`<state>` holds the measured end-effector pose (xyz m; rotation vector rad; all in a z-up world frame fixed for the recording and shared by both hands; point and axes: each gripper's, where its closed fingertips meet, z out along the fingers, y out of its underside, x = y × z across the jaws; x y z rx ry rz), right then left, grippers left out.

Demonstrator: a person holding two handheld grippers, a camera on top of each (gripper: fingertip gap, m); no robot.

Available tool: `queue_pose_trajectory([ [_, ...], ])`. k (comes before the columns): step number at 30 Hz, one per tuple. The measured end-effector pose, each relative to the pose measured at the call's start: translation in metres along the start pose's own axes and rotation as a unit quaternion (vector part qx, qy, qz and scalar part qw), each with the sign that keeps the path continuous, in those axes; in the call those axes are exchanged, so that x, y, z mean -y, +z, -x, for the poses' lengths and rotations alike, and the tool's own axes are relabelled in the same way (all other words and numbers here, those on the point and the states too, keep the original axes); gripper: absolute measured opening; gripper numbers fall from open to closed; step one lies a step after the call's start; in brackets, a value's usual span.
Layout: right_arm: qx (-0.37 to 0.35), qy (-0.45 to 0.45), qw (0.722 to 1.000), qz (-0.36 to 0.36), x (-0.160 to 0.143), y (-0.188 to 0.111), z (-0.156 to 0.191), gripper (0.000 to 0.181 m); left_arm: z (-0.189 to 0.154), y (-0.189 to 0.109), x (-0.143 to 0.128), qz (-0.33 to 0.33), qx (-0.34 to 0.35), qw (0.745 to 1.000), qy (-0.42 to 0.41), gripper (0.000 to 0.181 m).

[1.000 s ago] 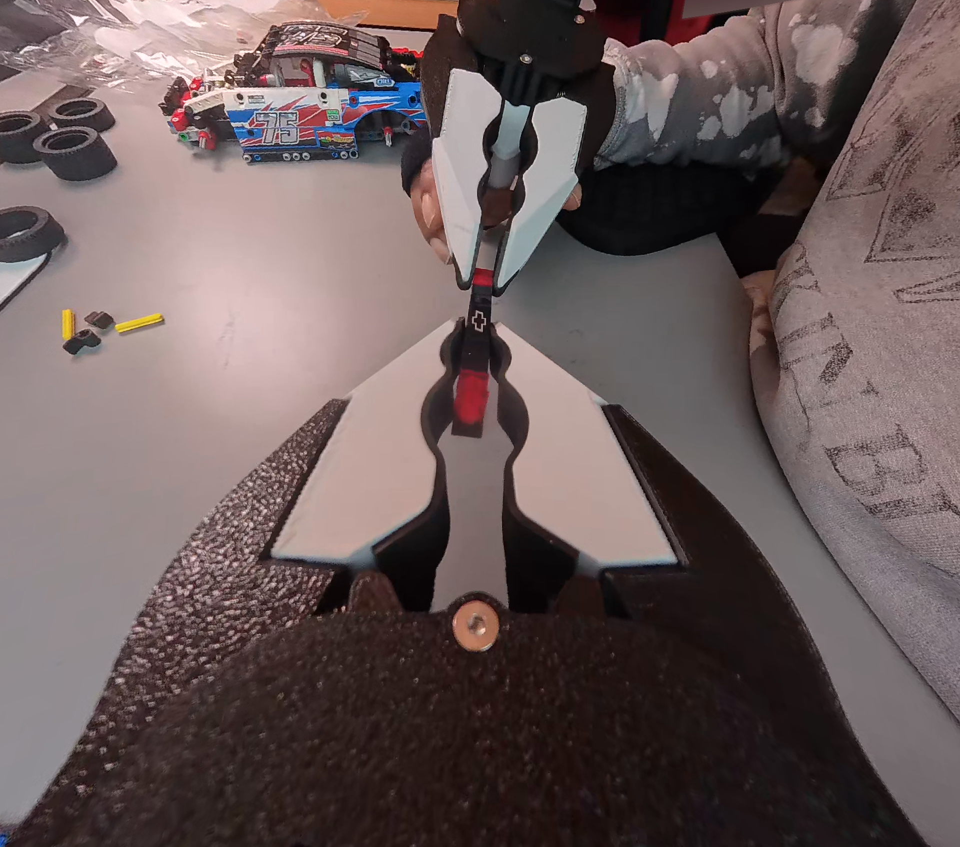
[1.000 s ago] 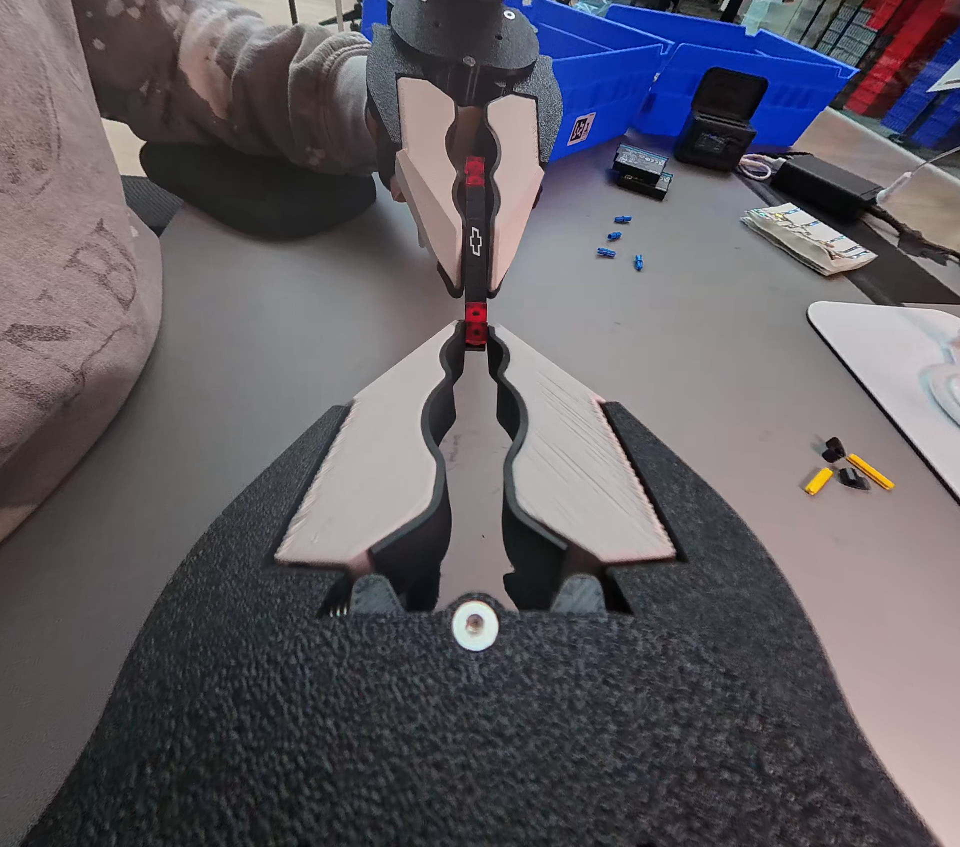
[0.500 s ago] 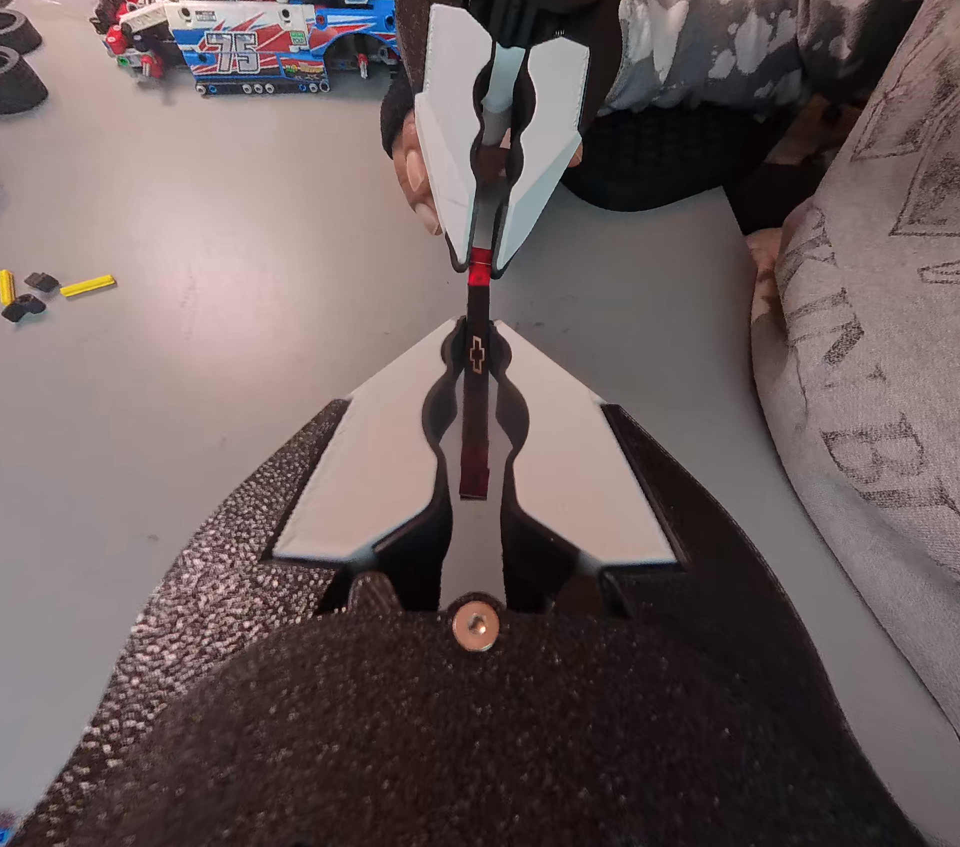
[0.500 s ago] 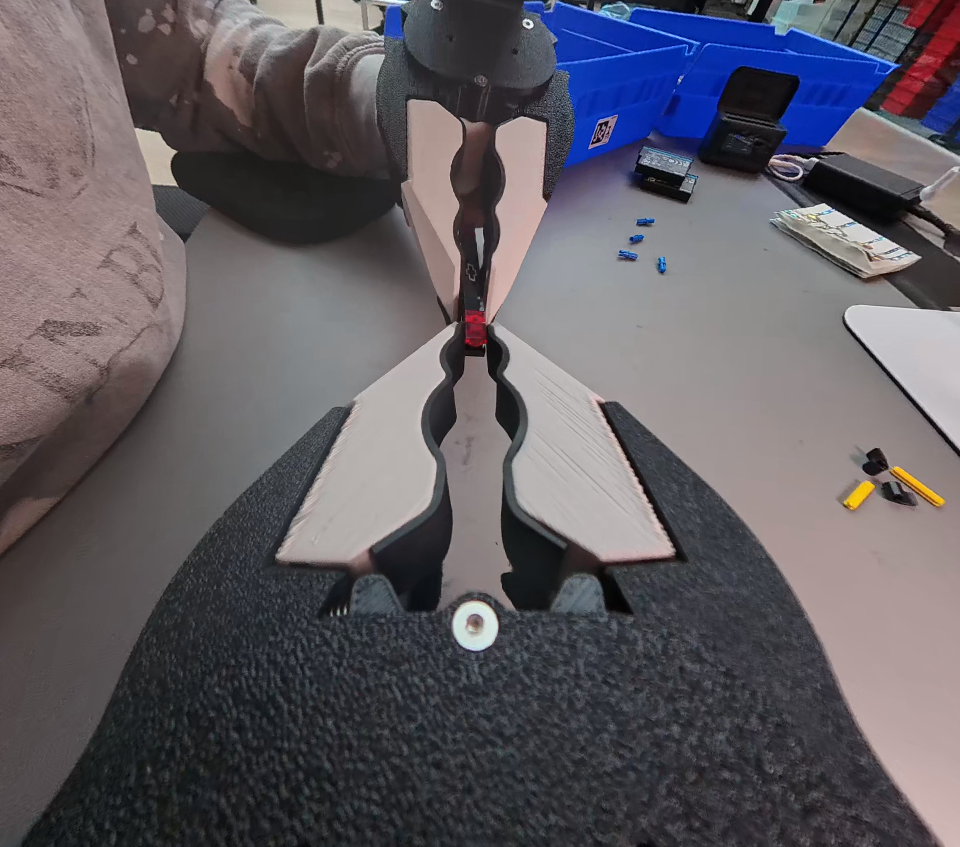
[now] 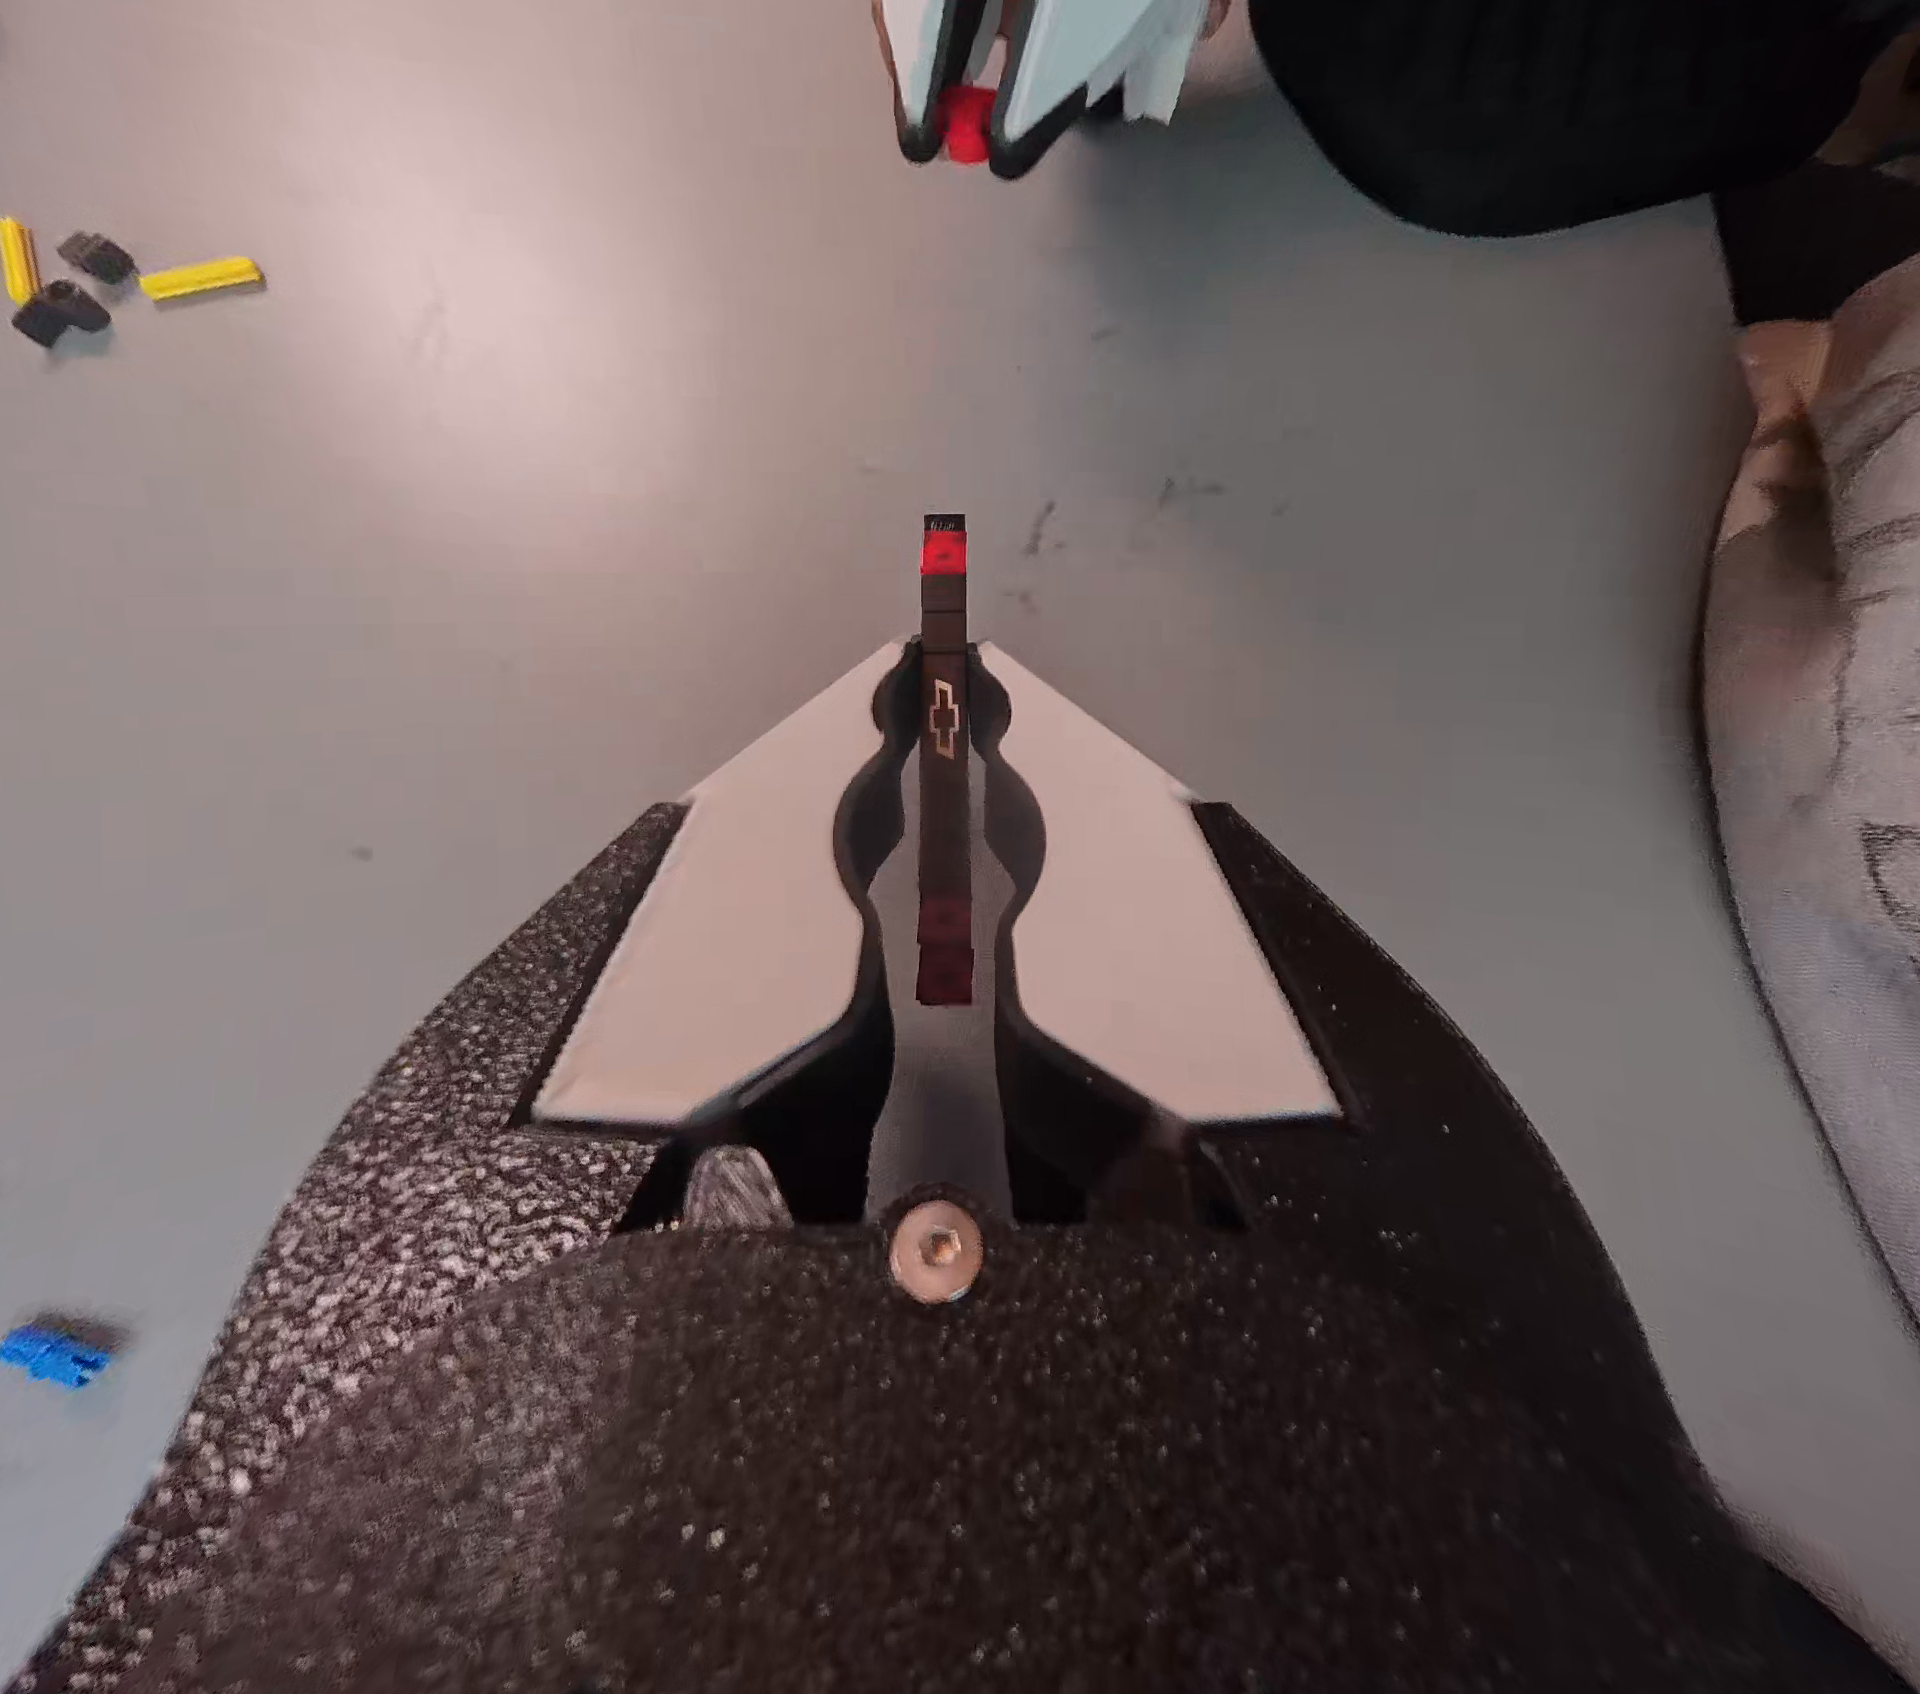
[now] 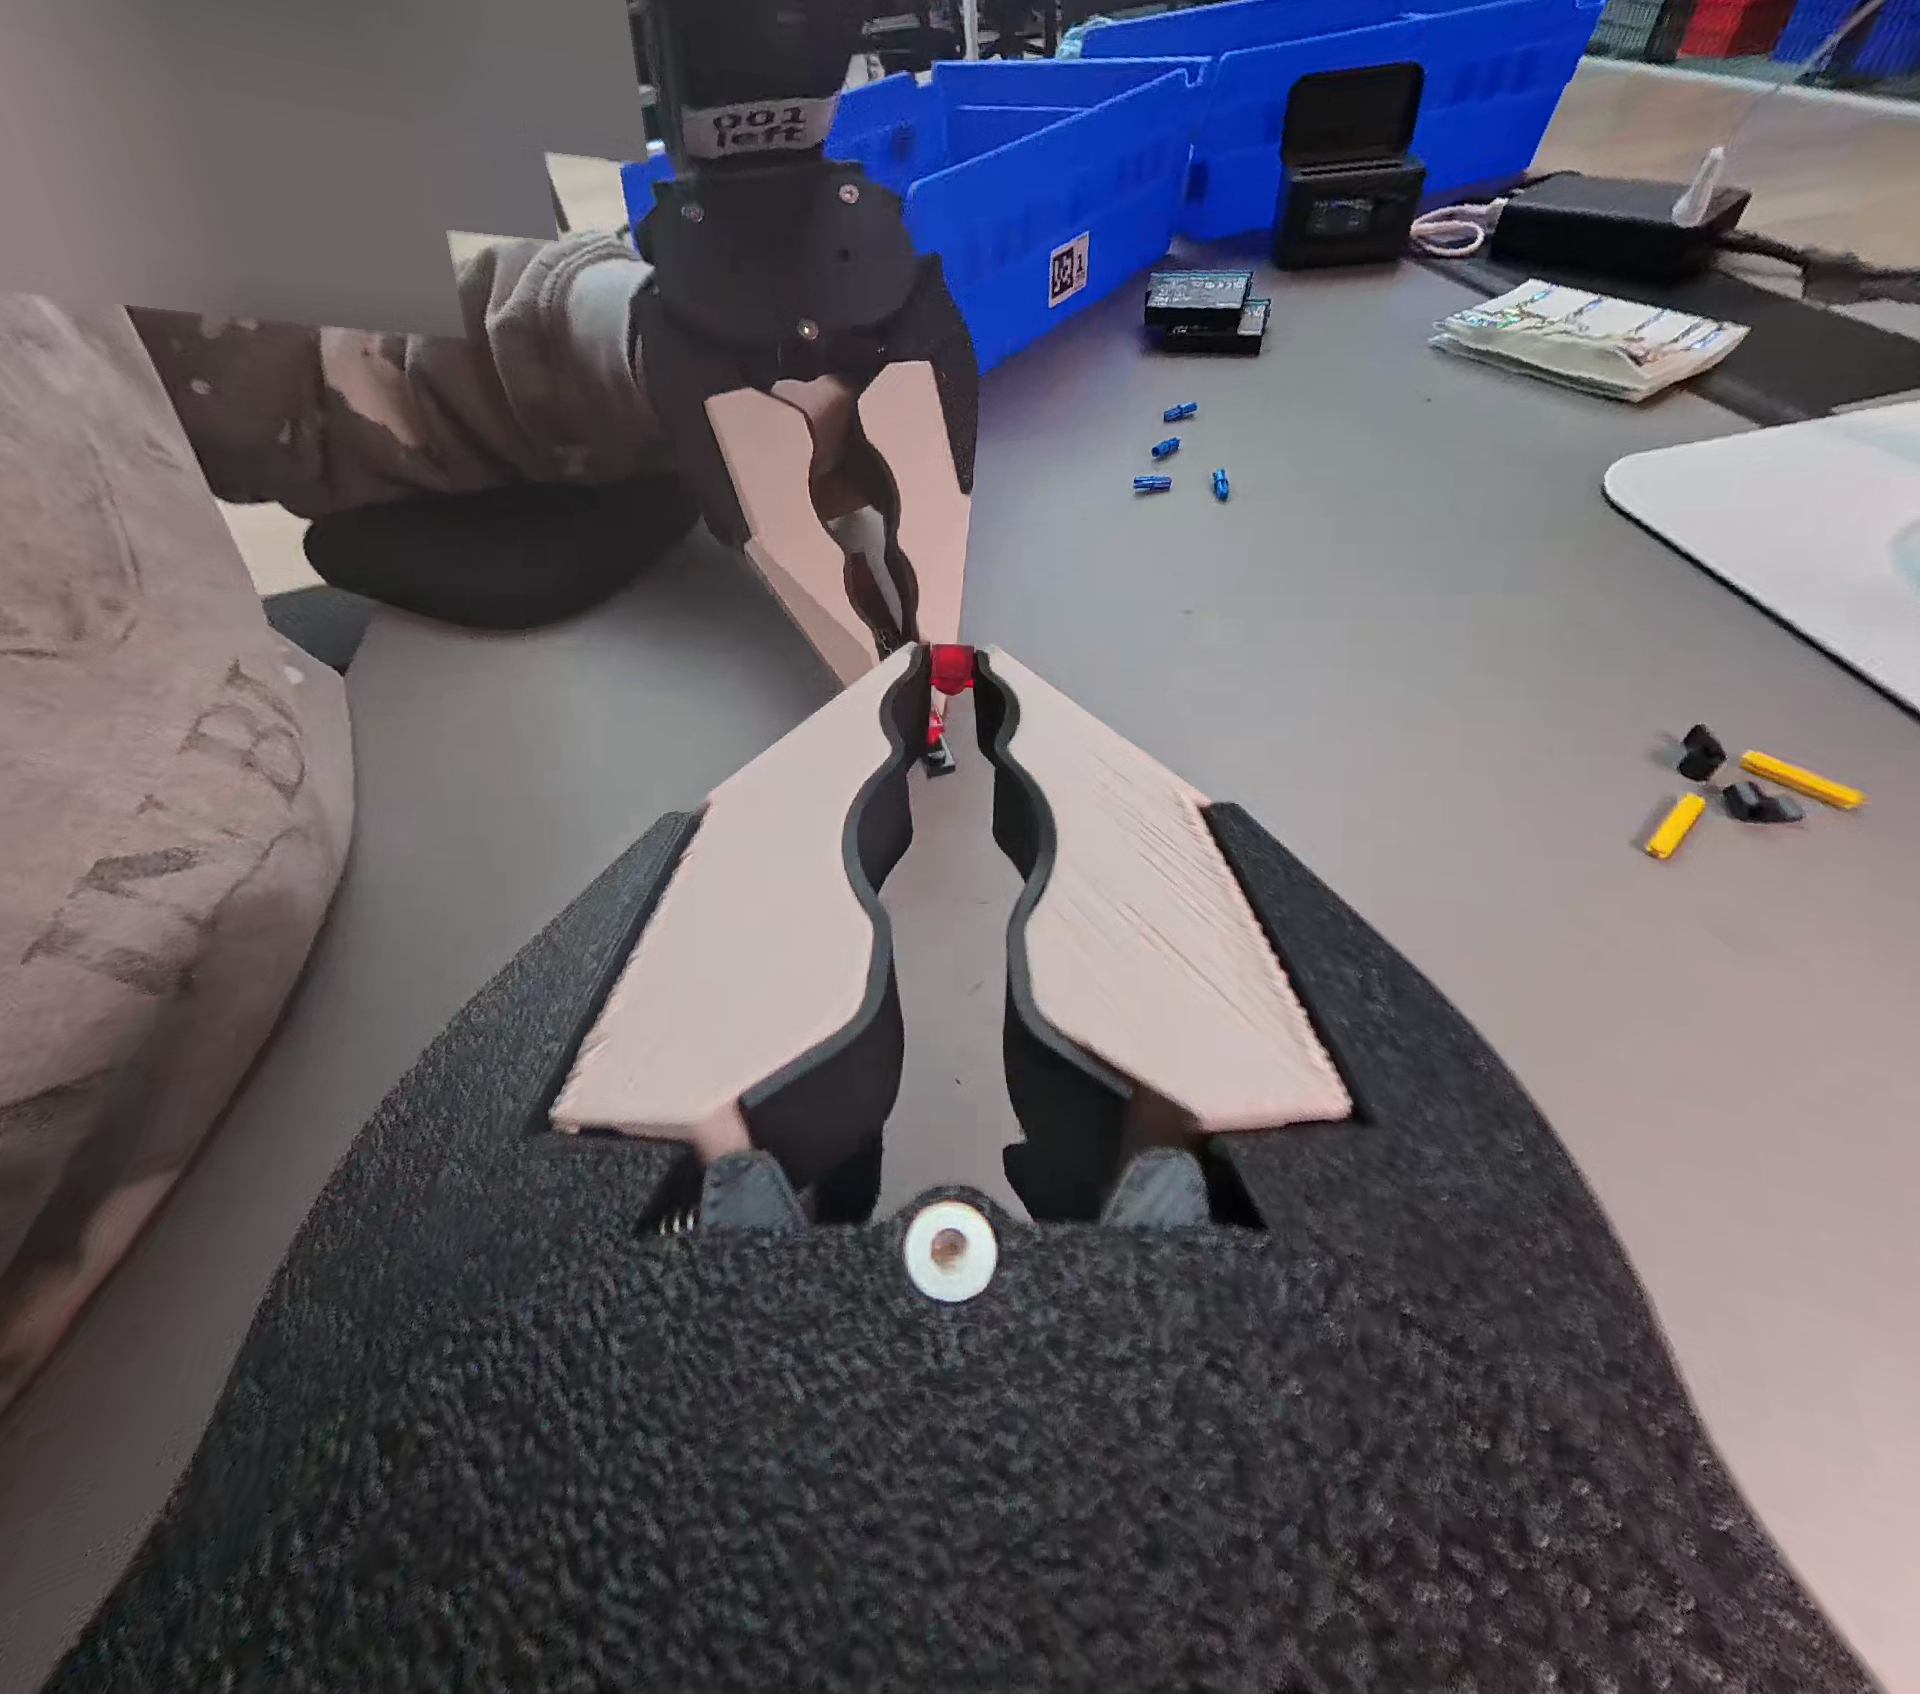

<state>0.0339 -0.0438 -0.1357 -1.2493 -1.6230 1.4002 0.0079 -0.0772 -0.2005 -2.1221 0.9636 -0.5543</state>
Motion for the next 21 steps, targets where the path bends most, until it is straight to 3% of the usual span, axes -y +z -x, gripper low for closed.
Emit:
queue_pose_trajectory([
  [1, 0.001, 0.025, 1.0, -0.002, 0.0, 0.001, -0.002, 0.008, 0.001, 0.002, -0.003, 0.009, 0.004, 1.0, 0.003, 0.007],
  [5, 0.014, 0.15, 0.988, -0.042, 0.014, 0.006, -0.008, 0.008, -0.003, 0.009, -0.012, 0.03, -0.011, 0.999, -0.01, 0.007],
  [8, 0.039, 0.257, 0.962, -0.081, 0.024, 0.01, -0.009, 0.008, -0.001, 0.009, -0.012, 0.028, -0.011, 0.999, -0.018, 0.012],
  [11, 0.05, 0.363, 0.922, -0.124, 0.03, 0.016, -0.015, 0.008, 0.006, 0.0, 0.008, -0.027, 0.011, 0.999, -0.026, 0.019],
  [16, 0.082, 0.518, 0.828, -0.201, 0.034, 0.026, -0.018, 0.008, 0.024, -0.04, 0.065, -0.194, 0.097, 0.976, -0.024, 0.022],
  [18, 0.096, 0.558, 0.793, -0.226, 0.037, 0.031, -0.016, 0.008, 0.027, -0.048, 0.072, -0.212, 0.132, 0.968, -0.003, 0.022],
  [21, 0.09, 0.571, 0.781, -0.236, 0.036, 0.038, -0.013, 0.007, 0.029, -0.054, 0.078, -0.217, 0.178, 0.959, 0.034, 0.015],
])
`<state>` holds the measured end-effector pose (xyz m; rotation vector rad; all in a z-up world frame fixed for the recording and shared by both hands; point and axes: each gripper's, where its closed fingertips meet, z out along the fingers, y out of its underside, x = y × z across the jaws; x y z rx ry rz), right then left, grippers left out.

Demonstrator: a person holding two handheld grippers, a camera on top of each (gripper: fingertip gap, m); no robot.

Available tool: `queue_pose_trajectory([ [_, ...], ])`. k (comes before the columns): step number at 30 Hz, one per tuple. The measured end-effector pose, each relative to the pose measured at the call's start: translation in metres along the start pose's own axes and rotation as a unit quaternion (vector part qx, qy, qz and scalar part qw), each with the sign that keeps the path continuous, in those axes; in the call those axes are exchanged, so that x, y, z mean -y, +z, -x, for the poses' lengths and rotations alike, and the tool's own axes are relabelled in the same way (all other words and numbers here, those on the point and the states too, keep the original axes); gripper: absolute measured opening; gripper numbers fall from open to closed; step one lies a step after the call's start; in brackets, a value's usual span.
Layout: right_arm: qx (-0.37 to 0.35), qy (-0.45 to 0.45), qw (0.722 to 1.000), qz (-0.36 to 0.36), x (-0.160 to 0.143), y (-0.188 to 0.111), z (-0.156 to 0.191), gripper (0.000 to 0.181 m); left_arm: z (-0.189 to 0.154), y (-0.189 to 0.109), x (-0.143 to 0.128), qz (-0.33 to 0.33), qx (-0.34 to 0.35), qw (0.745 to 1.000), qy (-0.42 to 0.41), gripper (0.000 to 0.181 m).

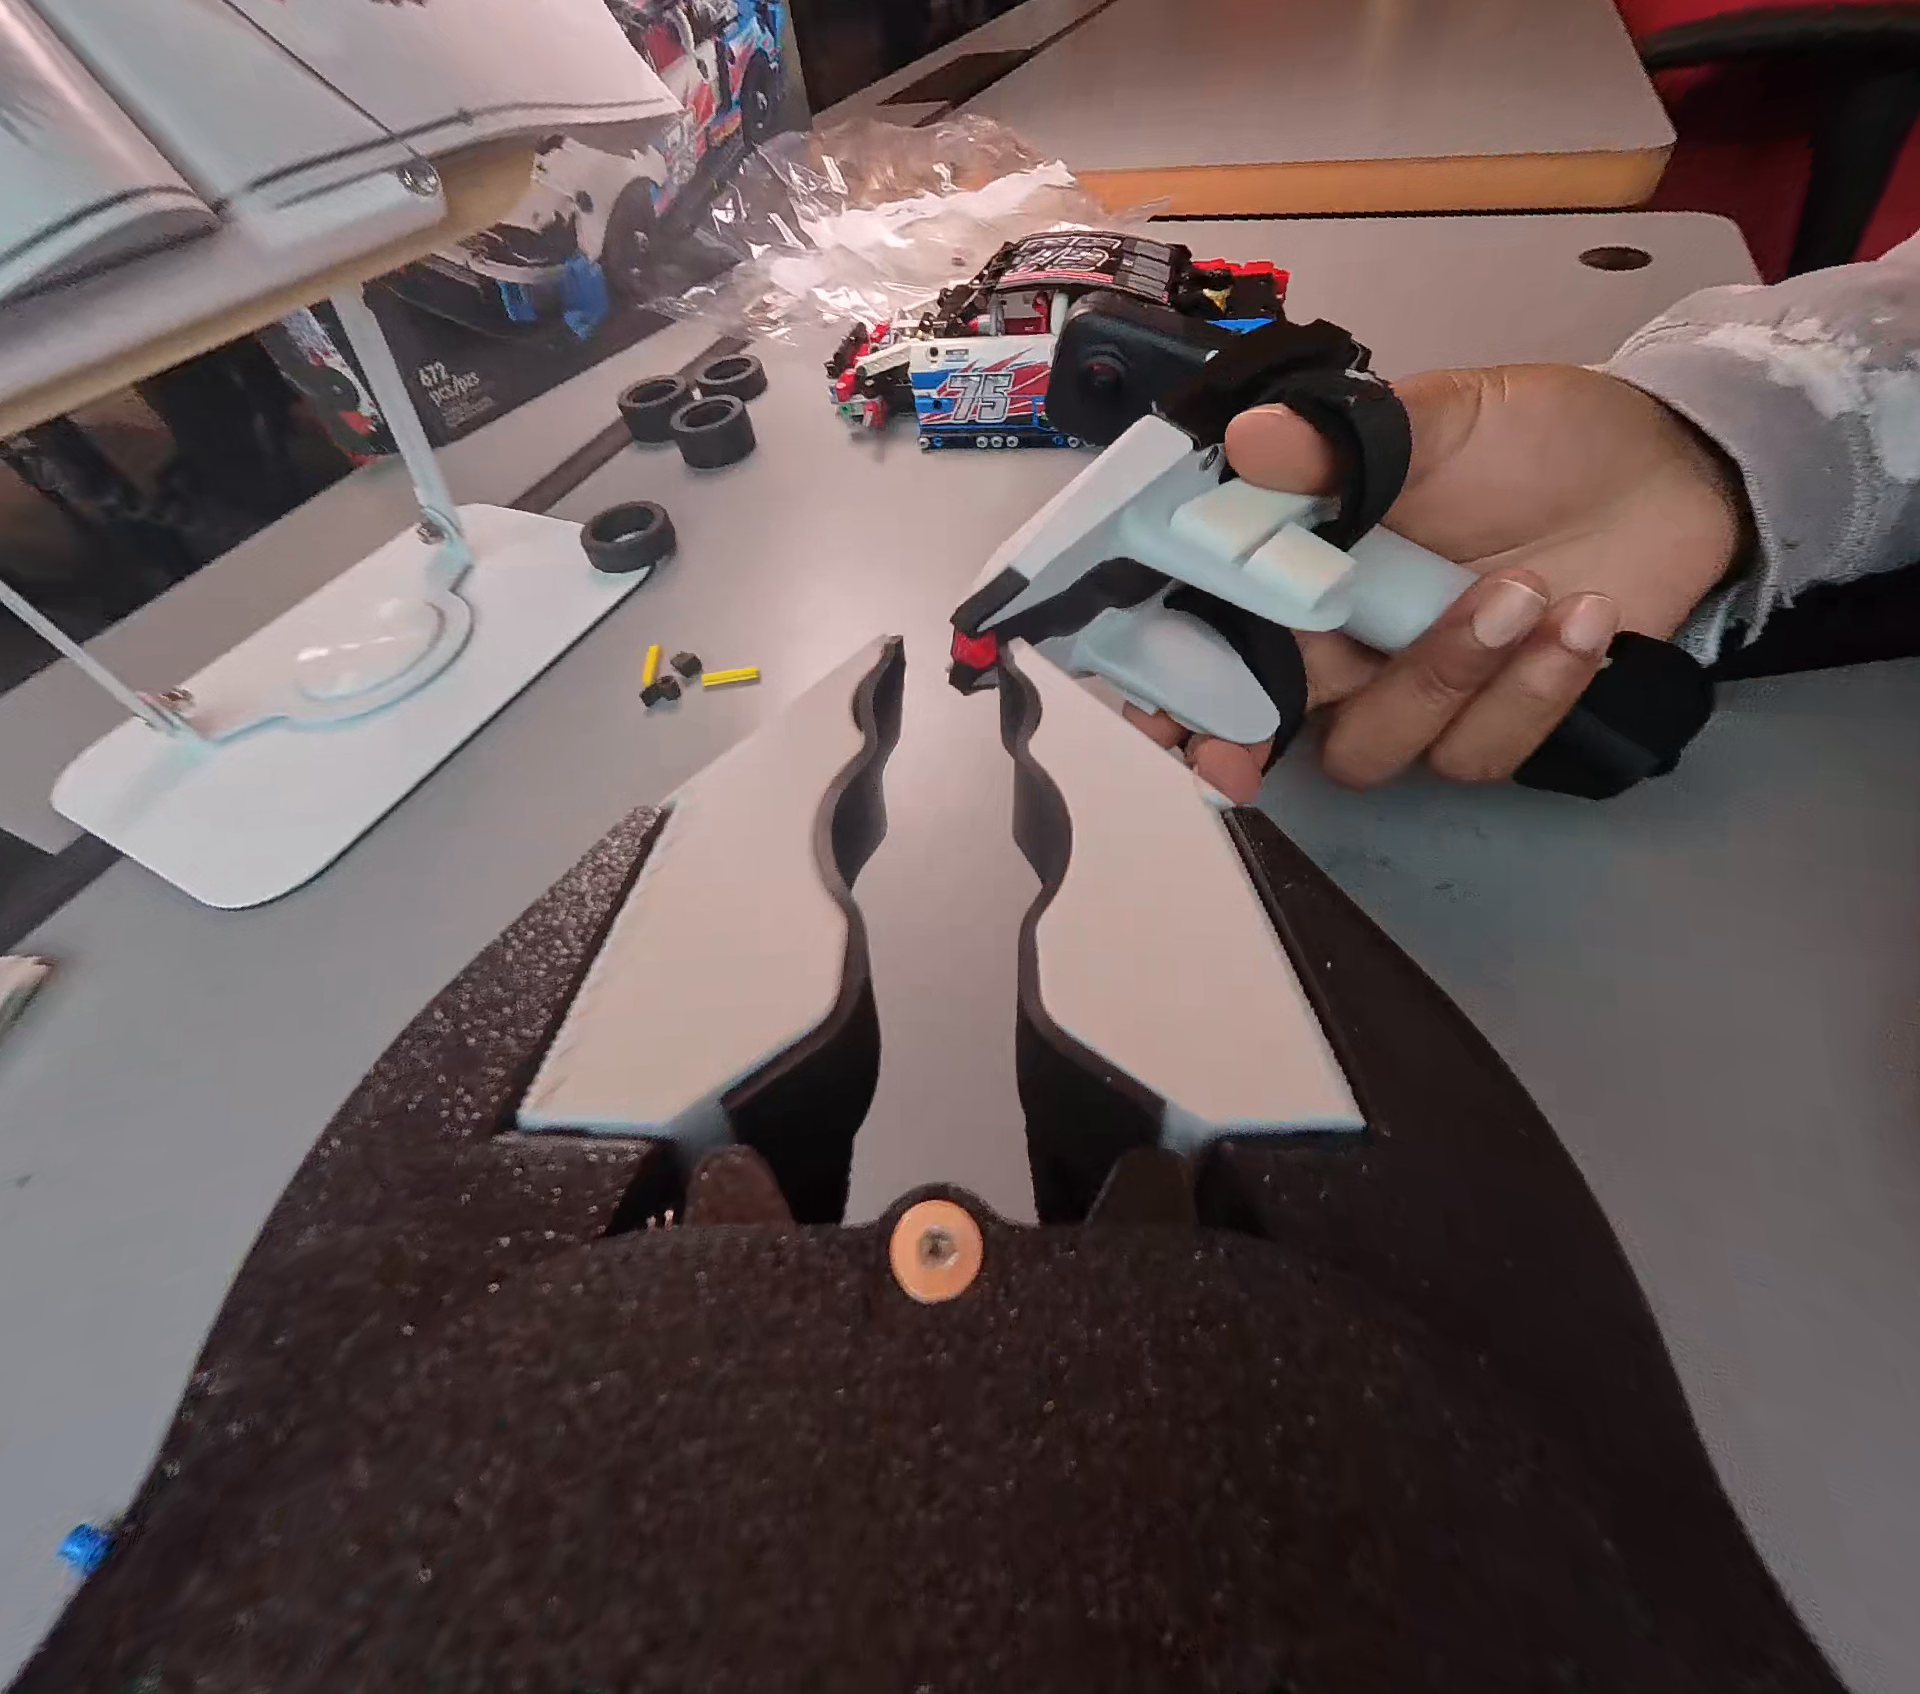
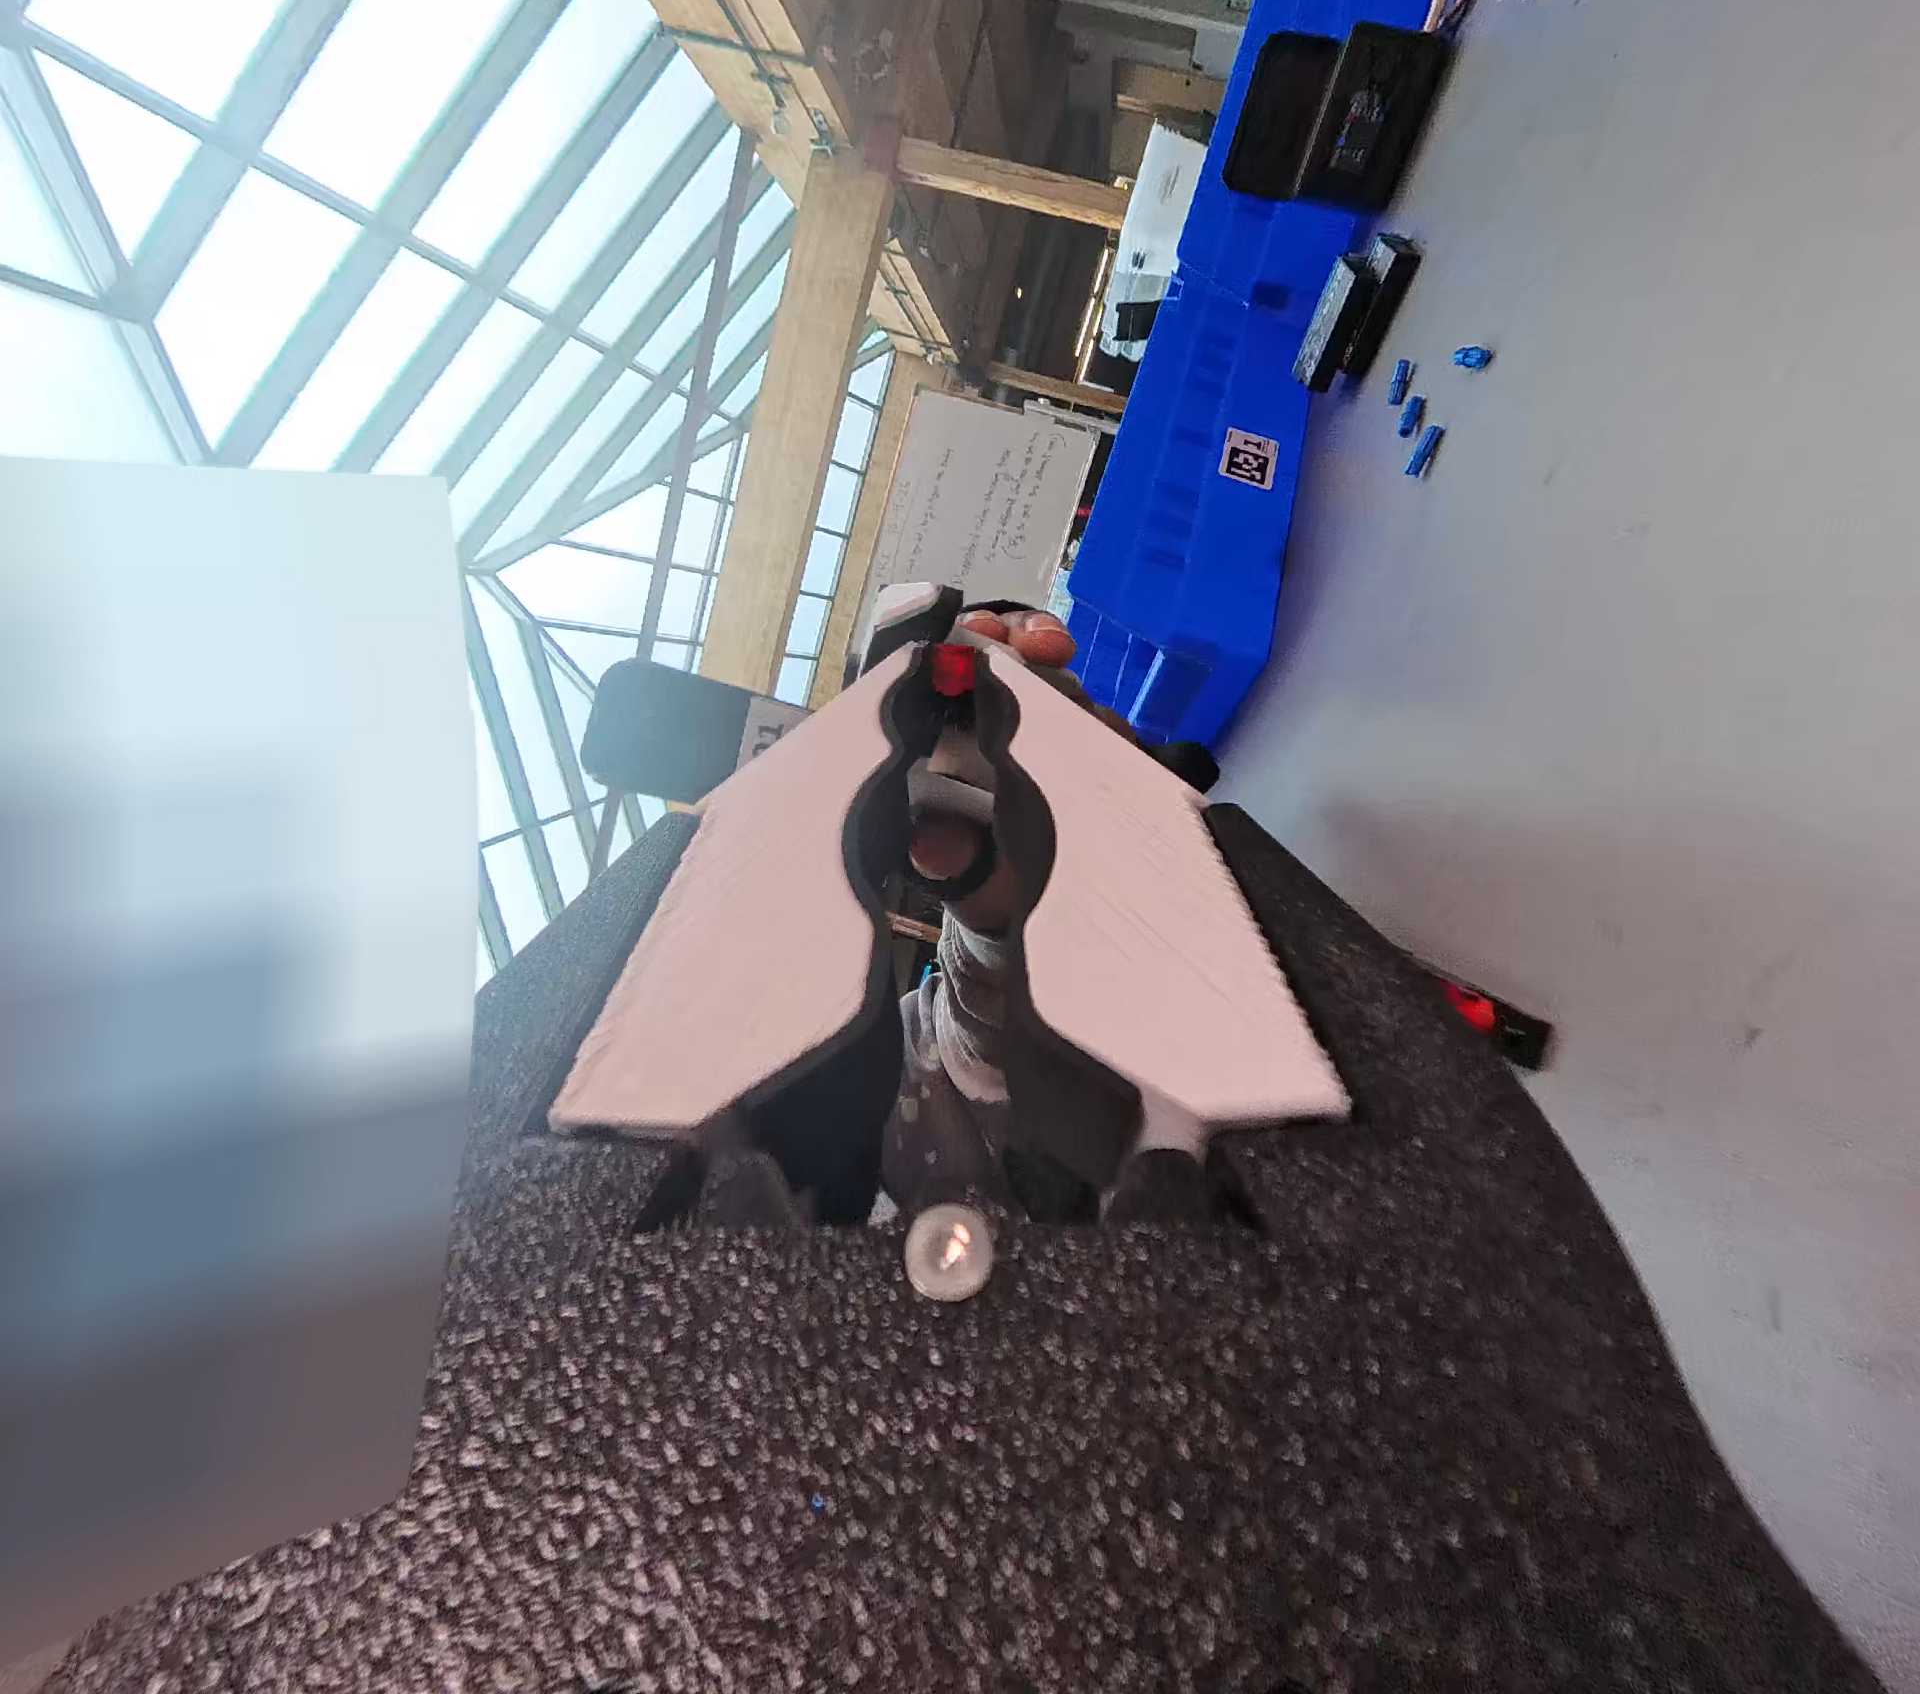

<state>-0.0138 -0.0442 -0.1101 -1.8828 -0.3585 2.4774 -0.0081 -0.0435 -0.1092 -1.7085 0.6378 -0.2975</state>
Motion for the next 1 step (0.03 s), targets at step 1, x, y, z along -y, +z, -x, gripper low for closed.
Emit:
queue_pose_trajectory([
  [1, 0.002, 0.003, 1.0, -0.006, 0.0002, 0.0009, 0.0004, 0.008, 0.0001, -0.0004, 0.0011, 0.001, 0.007, 1.0, 0.013, 0.012],
])
